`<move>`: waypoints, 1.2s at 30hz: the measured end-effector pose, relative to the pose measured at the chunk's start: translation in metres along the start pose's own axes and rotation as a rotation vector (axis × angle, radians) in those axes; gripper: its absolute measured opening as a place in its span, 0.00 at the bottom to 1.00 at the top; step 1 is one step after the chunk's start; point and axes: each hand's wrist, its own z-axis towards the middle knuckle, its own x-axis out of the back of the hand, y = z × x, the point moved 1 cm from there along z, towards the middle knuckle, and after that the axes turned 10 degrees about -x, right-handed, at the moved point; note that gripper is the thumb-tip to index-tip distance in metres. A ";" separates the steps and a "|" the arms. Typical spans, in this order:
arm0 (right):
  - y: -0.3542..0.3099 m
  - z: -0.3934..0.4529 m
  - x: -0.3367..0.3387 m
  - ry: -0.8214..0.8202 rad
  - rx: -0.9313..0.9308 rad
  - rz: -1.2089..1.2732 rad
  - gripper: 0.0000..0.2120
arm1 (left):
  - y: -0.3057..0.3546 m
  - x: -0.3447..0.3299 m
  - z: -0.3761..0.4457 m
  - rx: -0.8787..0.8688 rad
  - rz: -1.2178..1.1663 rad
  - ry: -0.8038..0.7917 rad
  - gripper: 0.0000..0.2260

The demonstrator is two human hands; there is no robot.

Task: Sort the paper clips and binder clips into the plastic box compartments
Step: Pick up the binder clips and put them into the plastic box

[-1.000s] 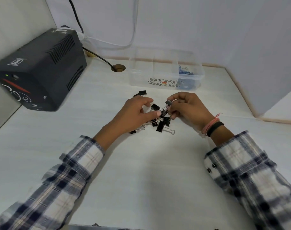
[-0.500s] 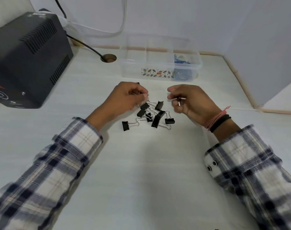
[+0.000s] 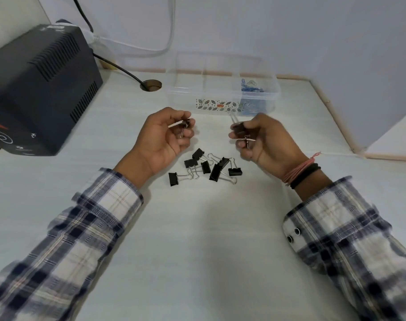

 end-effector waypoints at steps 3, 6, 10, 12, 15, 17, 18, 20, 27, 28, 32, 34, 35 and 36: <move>-0.006 -0.005 0.004 -0.115 -0.112 0.278 0.19 | 0.001 -0.002 -0.004 -0.171 0.472 -0.039 0.02; -0.006 -0.003 0.008 -0.116 -0.118 0.312 0.18 | -0.002 -0.002 -0.007 -0.352 1.182 -0.205 0.08; -0.003 0.003 0.008 -0.060 -0.142 0.365 0.16 | -0.005 0.002 -0.009 -0.371 1.511 -0.324 0.14; -0.001 0.003 0.007 -0.032 -0.147 0.428 0.14 | -0.004 0.002 -0.009 -0.370 1.486 -0.314 0.11; -0.001 0.004 0.006 0.001 -0.144 0.555 0.11 | -0.005 0.002 -0.007 -0.358 1.427 -0.277 0.10; -0.002 0.005 0.007 0.021 -0.135 0.635 0.11 | -0.006 0.005 -0.005 -0.336 1.315 -0.250 0.11; -0.002 0.005 0.007 0.028 -0.126 0.659 0.12 | -0.007 0.005 -0.005 -0.327 1.256 -0.240 0.11; -0.002 0.005 0.007 0.027 -0.106 0.684 0.15 | -0.007 0.005 -0.004 -0.320 1.166 -0.222 0.11; 0.000 0.002 0.004 -0.012 -0.128 0.706 0.12 | -0.004 -0.006 -0.010 -0.224 0.653 -0.166 0.07; -0.001 0.001 0.004 -0.015 -0.139 0.709 0.12 | -0.004 -0.009 -0.010 -0.171 0.503 -0.121 0.06; -0.013 -0.005 -0.001 0.002 -0.160 0.734 0.18 | 0.003 -0.025 -0.001 0.035 0.067 0.033 0.05; -0.028 -0.009 -0.010 0.012 -0.121 0.704 0.18 | 0.014 -0.039 0.009 0.094 -0.017 0.057 0.02; -0.036 -0.009 -0.016 0.021 -0.094 0.689 0.18 | 0.020 -0.047 0.017 0.109 -0.021 0.073 0.03; -0.046 -0.008 -0.022 0.028 -0.063 0.678 0.19 | 0.026 -0.056 0.026 0.110 -0.009 0.088 0.05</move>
